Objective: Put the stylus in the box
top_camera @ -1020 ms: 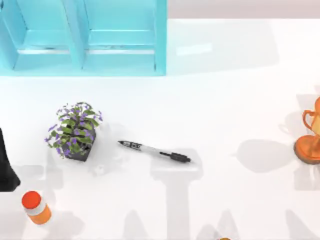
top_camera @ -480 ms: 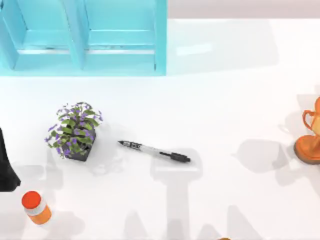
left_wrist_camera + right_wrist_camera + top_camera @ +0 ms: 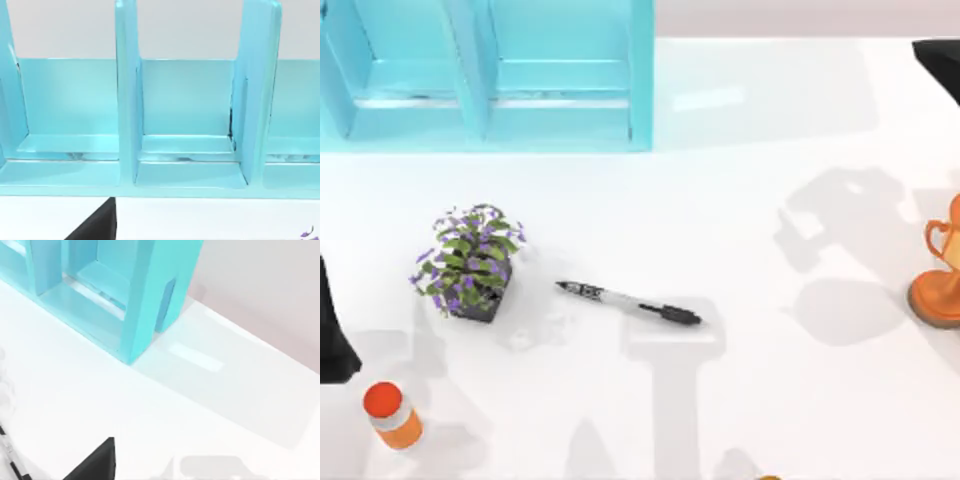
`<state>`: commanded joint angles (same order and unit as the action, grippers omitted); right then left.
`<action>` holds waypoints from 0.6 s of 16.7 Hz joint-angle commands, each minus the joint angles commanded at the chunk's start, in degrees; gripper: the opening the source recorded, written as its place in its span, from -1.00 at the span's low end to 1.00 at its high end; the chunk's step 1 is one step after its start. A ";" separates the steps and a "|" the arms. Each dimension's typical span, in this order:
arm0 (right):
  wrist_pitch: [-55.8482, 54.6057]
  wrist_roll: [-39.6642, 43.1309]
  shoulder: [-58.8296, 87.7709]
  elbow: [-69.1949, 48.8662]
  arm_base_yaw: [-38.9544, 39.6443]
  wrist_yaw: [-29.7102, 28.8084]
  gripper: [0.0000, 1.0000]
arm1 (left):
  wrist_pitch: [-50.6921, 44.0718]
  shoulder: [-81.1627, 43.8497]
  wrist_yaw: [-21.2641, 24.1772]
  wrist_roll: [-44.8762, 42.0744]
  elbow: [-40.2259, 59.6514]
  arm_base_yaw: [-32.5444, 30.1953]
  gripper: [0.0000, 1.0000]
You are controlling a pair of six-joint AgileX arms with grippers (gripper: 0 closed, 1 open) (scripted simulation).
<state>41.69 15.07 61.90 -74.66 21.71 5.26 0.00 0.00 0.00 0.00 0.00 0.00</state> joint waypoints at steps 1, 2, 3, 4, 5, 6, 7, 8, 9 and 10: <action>2.92 1.19 5.59 -7.32 1.47 0.34 1.00 | 0.00 0.00 0.00 0.00 0.00 0.00 1.00; 5.88 2.36 11.28 -14.65 2.91 0.66 1.00 | 0.00 0.00 0.00 0.00 0.00 0.00 1.00; 8.89 3.53 17.08 -21.91 4.30 0.97 1.00 | 0.00 0.00 0.00 0.00 0.00 0.00 1.00; 11.97 4.66 22.95 -29.00 5.64 1.26 1.00 | 0.00 0.00 0.00 0.00 0.00 0.00 1.00; 15.10 5.77 28.88 -35.91 6.93 1.52 1.00 | 0.00 0.00 0.00 0.00 0.00 0.00 1.00; 18.28 6.87 34.84 -42.60 8.16 1.76 1.00 | 0.00 0.00 0.00 0.00 0.00 0.00 1.00; 21.53 7.93 40.80 -48.88 9.32 1.96 1.00 | 0.00 0.00 0.00 0.00 0.00 0.00 1.00; 24.83 8.98 46.72 -54.82 10.41 2.12 1.00 | 0.00 0.00 0.00 0.00 0.00 0.00 1.00; 28.18 10.00 52.58 -60.41 11.46 2.26 1.00 | 0.00 0.00 0.00 0.00 0.00 0.00 1.00; 31.57 10.99 58.33 -65.54 12.43 2.36 1.00 | 0.00 0.00 0.00 0.00 0.00 0.00 1.00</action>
<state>73.26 26.06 120.23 -140.20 34.14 7.62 0.00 0.00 0.00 0.00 0.00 0.00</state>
